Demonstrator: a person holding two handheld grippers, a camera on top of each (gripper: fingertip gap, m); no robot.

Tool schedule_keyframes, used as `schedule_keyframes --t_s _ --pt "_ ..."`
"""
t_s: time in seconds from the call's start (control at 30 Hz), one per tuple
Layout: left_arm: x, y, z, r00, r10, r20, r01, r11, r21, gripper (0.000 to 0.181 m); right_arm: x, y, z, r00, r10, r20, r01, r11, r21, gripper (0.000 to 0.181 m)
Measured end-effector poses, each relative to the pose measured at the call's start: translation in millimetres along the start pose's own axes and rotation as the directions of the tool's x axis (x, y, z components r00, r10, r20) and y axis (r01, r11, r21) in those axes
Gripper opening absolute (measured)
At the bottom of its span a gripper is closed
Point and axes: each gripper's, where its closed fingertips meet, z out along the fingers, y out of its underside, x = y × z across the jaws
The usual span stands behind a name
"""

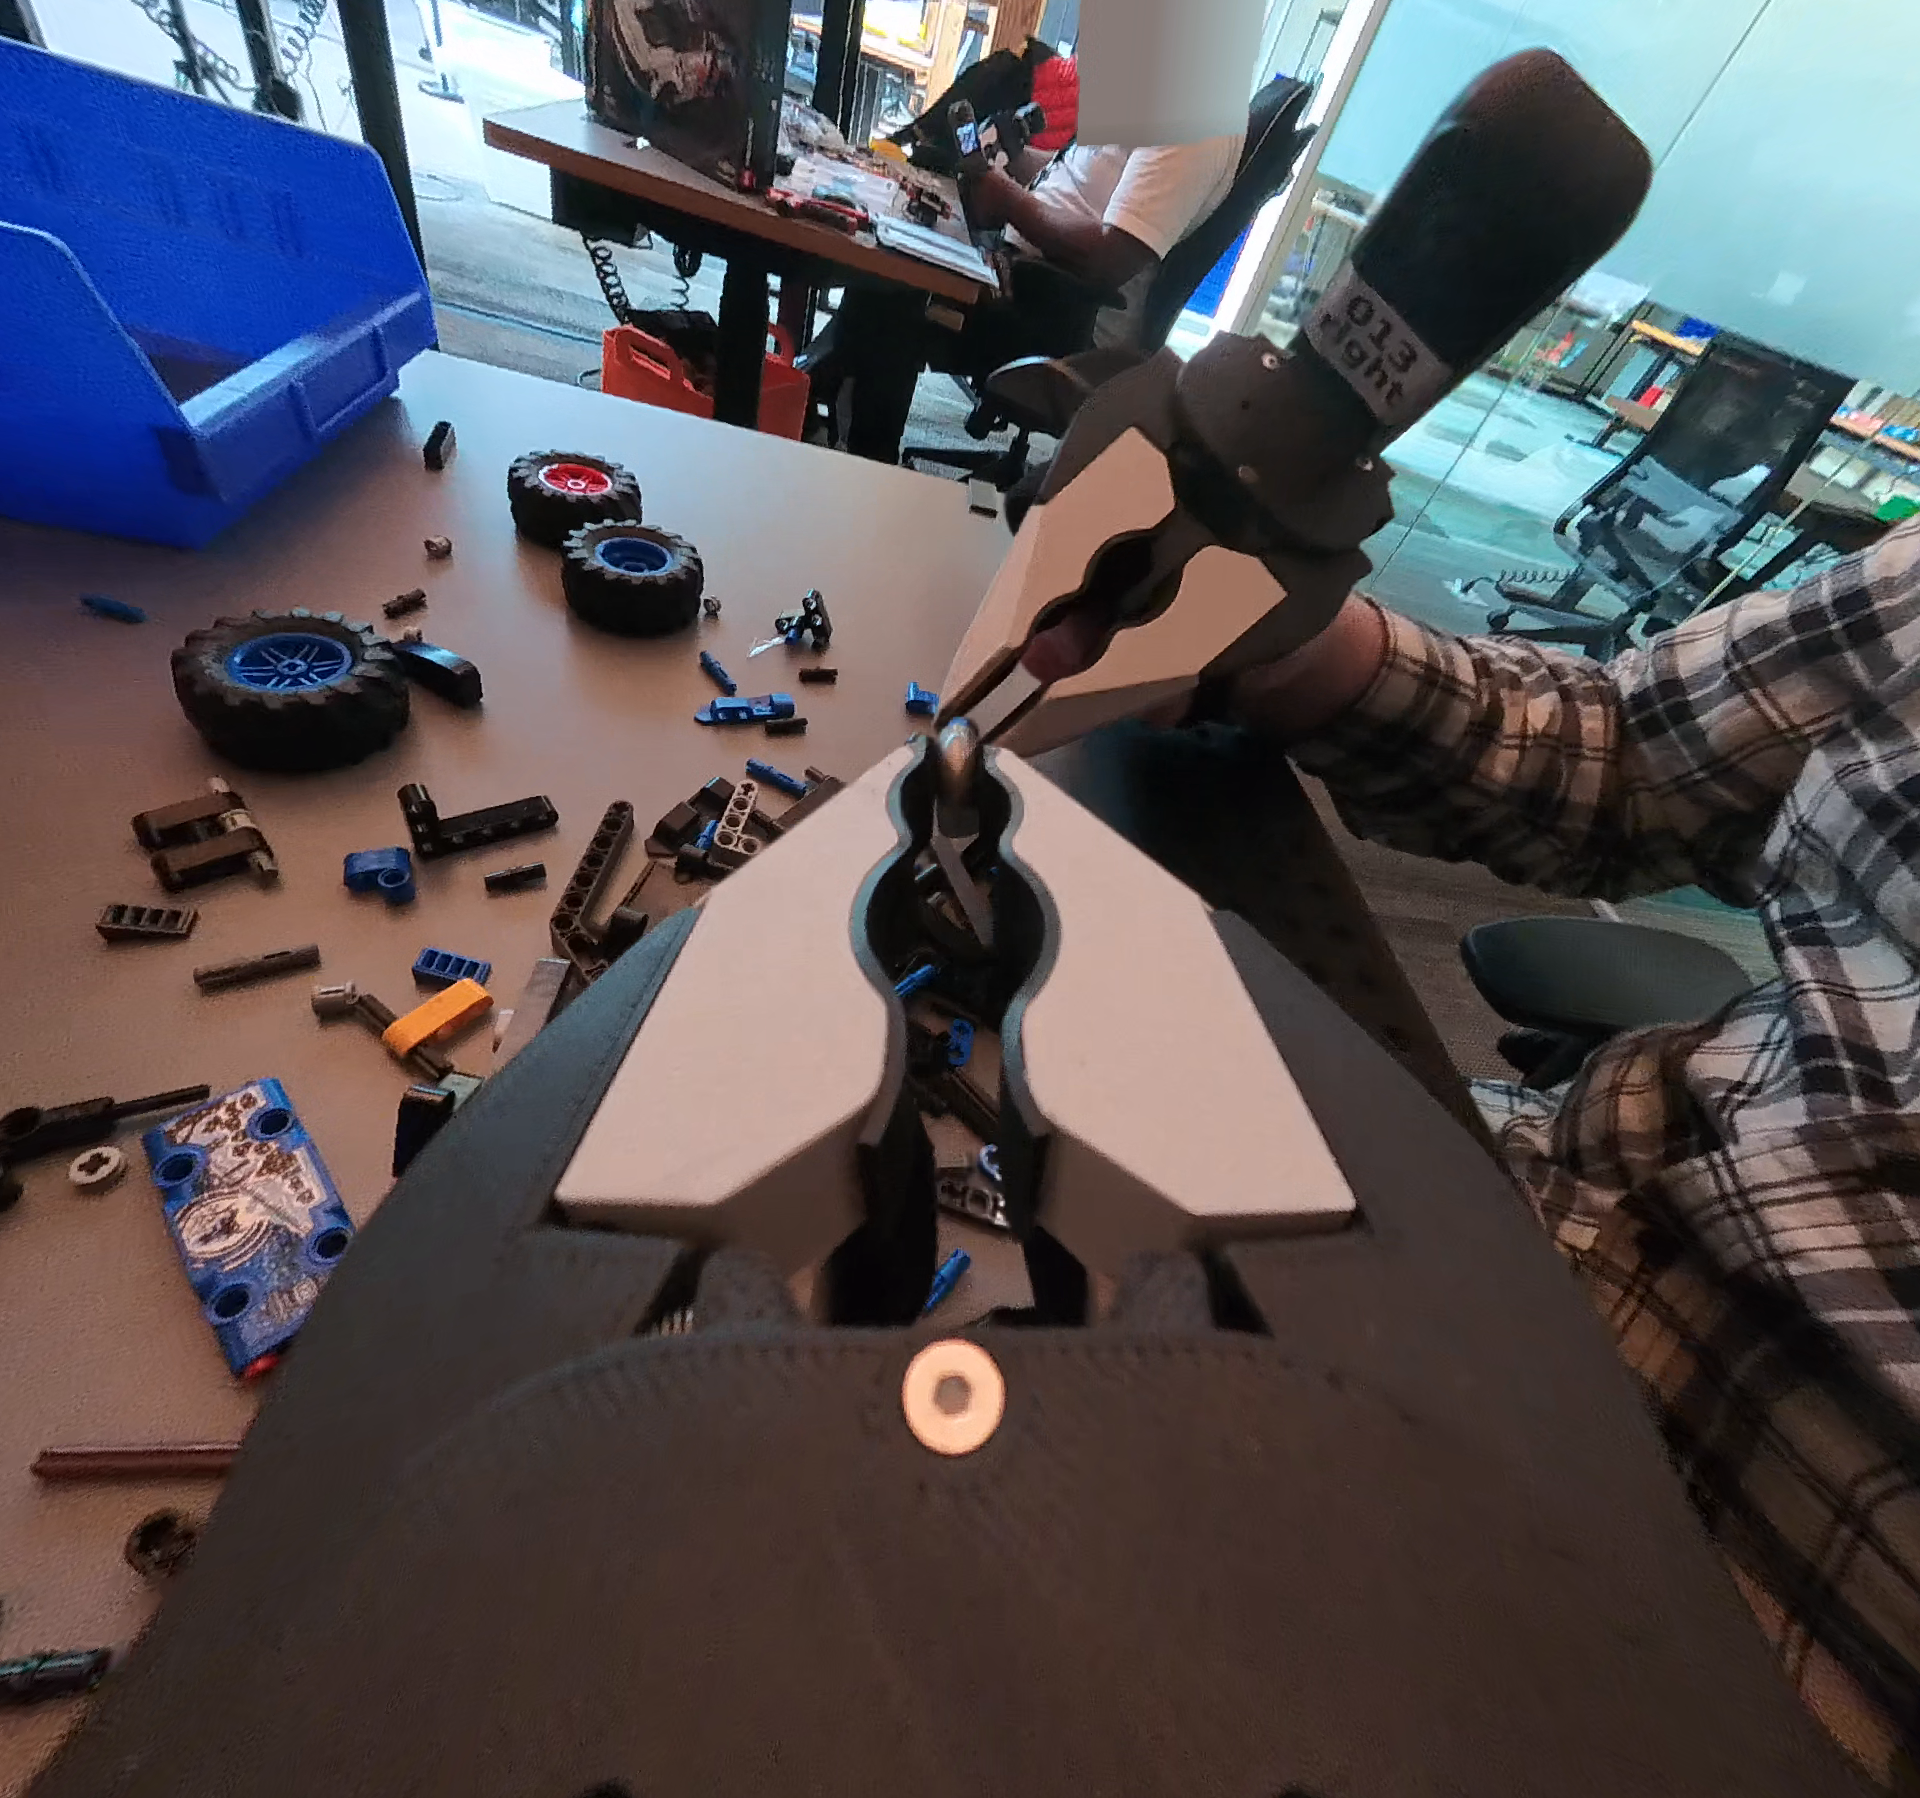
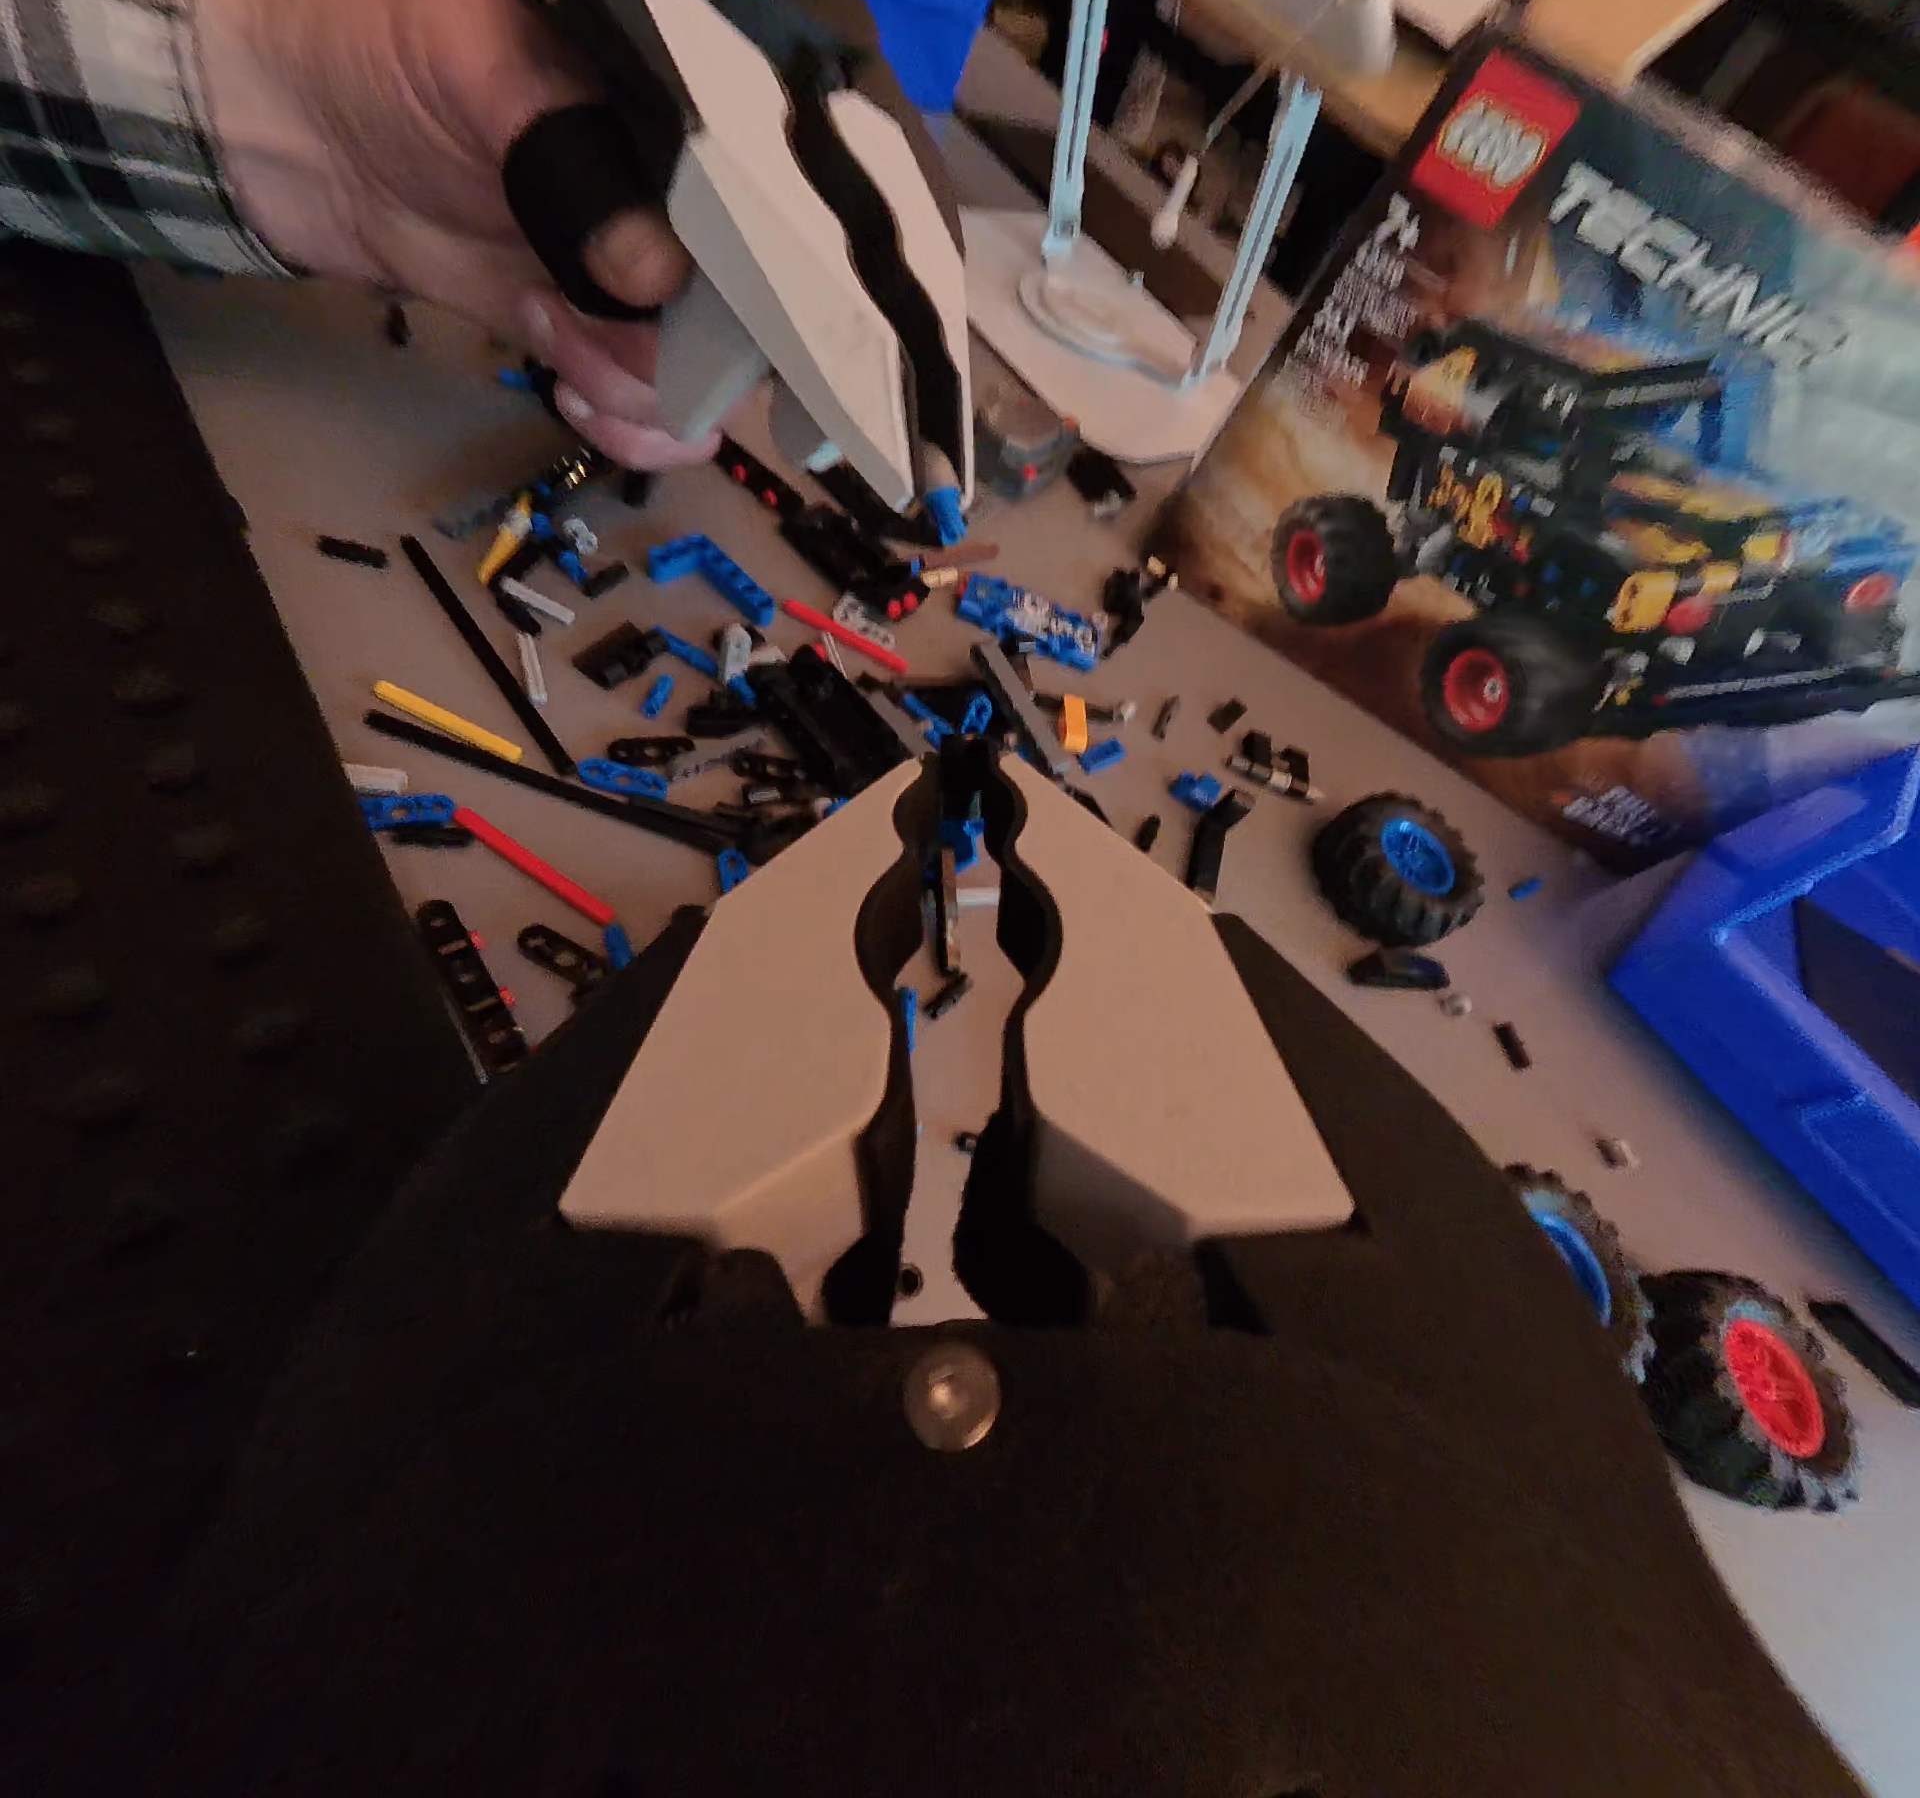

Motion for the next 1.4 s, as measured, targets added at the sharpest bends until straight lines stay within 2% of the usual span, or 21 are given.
schedule_keyframes --t_s 0.03,0.1,0.17,0.27,0.53,0.63,0.73,0.87,1.0,1.03,1.07,1.1,1.13,1.23,1.3,1.33,1.4 --pt "-0.8 1.5 1.7 1.000 0.000 -0.002 0.000 1.000 -0.008 0.004 0.5 5.8 3.9 1.000 0.009 0.007 -0.009 1.000 -0.027 0.006" --pt "-1.4 7.3 5.3 1.000 0.011 -0.003 -0.011 0.999 -0.033 0.004 -2.9 14.1 13.2 0.998 0.047 0.046 -0.044 0.997 -0.058 0.026" --pt "0.4 12.6 8.3 1.000 0.030 -0.006 -0.030 0.998 -0.055 0.004 -5.7 12.9 16.9 0.994 0.079 0.079 -0.075 0.996 -0.054 0.022" --pt "2.7 14.5 11.4 0.999 0.054 -0.003 -0.054 0.996 -0.070 0.005 -7.3 -5.0 13.1 0.992 0.076 0.099 -0.078 0.997 0.020 0.013" --pt "1.1 21.0 16.5 0.995 0.093 0.030 -0.089 0.989 -0.120 0.005 -8.9 -11.1 20.5 0.986 -0.163 -0.022 0.161 0.984 -0.074 0.002" --pt "-0.7 21.8 17.5 0.992 0.116 0.053 -0.108 0.986 -0.129 0.004 -7.5 -7.8 21.4 0.979 -0.197 -0.048 0.189 0.973 -0.134 0.001" --pt "-0.1 20.2 17.7 0.983 0.168 0.078 -0.155 0.978 -0.141 0.004 -6.9 -7.5 20.7 0.972 -0.224 -0.064 0.214 0.967 -0.137 0.002" --pt "4.7 18.3 16.6 0.982 0.172 0.080 -0.158 0.975 -0.156 0.004 -8.3 -10.6 16.6 0.932 -0.353 -0.087 0.337 0.929 -0.152 0.002" --pt "10.2 14.4 16.3 0.987 0.153 0.055 -0.145 0.981 -0.133 0.004 -9.3 -12.8 11.5 0.946 -0.318 -0.065 0.310 0.944 -0.111 0.002" --pt "7.6 4.3 10.3 0.987 0.139 0.082 -0.132 0.988 -0.079 0.005 -5.4 -6.9 8.9 0.945 -0.317 -0.079 0.304 0.942 -0.143 0.002" --pt "4.5 -22.3 -9.4 0.993 0.076 0.092 -0.081 0.995 0.052 0.005 5.4 10.9 3.9 0.941 -0.325 -0.099 0.299 0.930 -0.212 0.001" --pt "-2.7 -41.2 -32.1 0.990 0.063 0.124 -0.079 0.988 0.132 0.004 13.5 25.8 -3.4 0.959 -0.265 -0.105 0.237 0.946 -0.223 0.001" --pt "-11.2 -33.5 -39.0 0.980 0.104 0.171 -0.116 0.991 0.064 0.004 14.6 29.7 -9.6 0.973 -0.208 -0.098 0.186 0.963 -0.194 0.001" --pt "-3.7 0.1 -8.6 0.991 0.091 0.102 -0.086 0.995 -0.052 0.004 3.4 8.9 -9.3 0.985 -0.160 -0.061 0.152 0.981 -0.116 0.002" --pt "1.1 16.4 4.8 0.992 0.113 0.064 -0.101 0.981 -0.168 0.005 -0.2 12.6 -1.5 0.994 -0.106 -0.003 0.105 0.987 -0.121 0.003" --pt "-6.7 25.6 6.8 0.984 0.146 0.098 -0.122 0.968 -0.219 0.005 -1.5 14.4 1.5 0.997 -0.076 0.023 0.078 0.991 -0.106 0.002" --pt "-7.6 41.2 10.9 0.989 0.128 0.075 -0.104 0.959 -0.263 0.005 -4.9 21.5 7.0 0.995 0.012 0.095 -0.001 0.993 -0.121 0.003"
